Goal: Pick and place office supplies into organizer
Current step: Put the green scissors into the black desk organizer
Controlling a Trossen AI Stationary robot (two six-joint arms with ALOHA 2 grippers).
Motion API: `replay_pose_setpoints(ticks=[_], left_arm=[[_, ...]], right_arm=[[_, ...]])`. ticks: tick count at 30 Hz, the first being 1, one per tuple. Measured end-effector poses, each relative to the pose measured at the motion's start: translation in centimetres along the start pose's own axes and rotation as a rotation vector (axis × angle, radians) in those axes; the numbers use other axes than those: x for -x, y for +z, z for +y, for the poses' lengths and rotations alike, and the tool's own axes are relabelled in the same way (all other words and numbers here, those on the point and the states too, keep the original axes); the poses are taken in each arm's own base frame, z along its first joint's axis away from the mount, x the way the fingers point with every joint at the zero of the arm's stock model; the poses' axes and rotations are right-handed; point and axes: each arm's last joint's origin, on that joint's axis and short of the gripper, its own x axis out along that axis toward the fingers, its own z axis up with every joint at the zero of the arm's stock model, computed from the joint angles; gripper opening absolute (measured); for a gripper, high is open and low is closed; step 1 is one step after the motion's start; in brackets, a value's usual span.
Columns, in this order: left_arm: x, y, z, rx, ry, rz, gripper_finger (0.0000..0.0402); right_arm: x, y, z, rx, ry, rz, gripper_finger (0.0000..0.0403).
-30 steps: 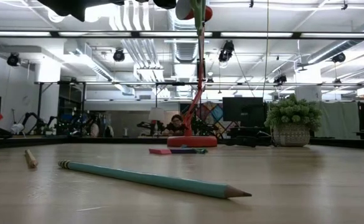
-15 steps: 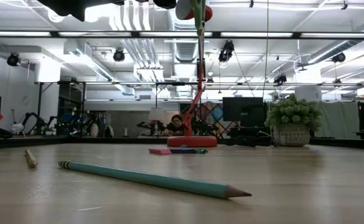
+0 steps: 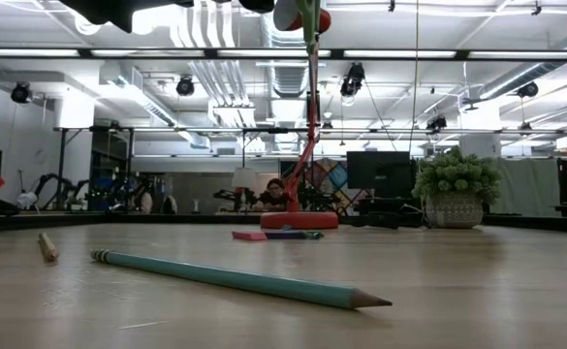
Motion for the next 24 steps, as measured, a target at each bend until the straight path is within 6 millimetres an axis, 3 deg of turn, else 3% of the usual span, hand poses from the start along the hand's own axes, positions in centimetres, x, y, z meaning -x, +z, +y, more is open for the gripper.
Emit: replay_pose_setpoints(ticks=[5, 11, 19, 24], left_arm=[[0.0, -0.1, 0.0, 0.0, -0.001, 0.002, 0.0011], [0.0, -0.1, 0.0, 0.013, 0.002, 0.003, 0.0019], [0.0, -0.1, 0.2, 0.026, 0.063, 0.019, 0.0086], [0.1, -0.3, 0.3, 0.028, 0.118, 0.051, 0.0147]], right_arm=[[-0.8, -0.1, 0.3, 0.049, 0.003, 0.018, 0.0105], [-0.5, 0.2, 0.0, 0.011, -0.011, 0.011, 0.0031], [0.7, 0.5, -1.2, -0.127, -0.12, 0.069, 0.0024], [2.5, 0.5, -2.2, -0.267, -0.153, 0.125, 0.0024]])
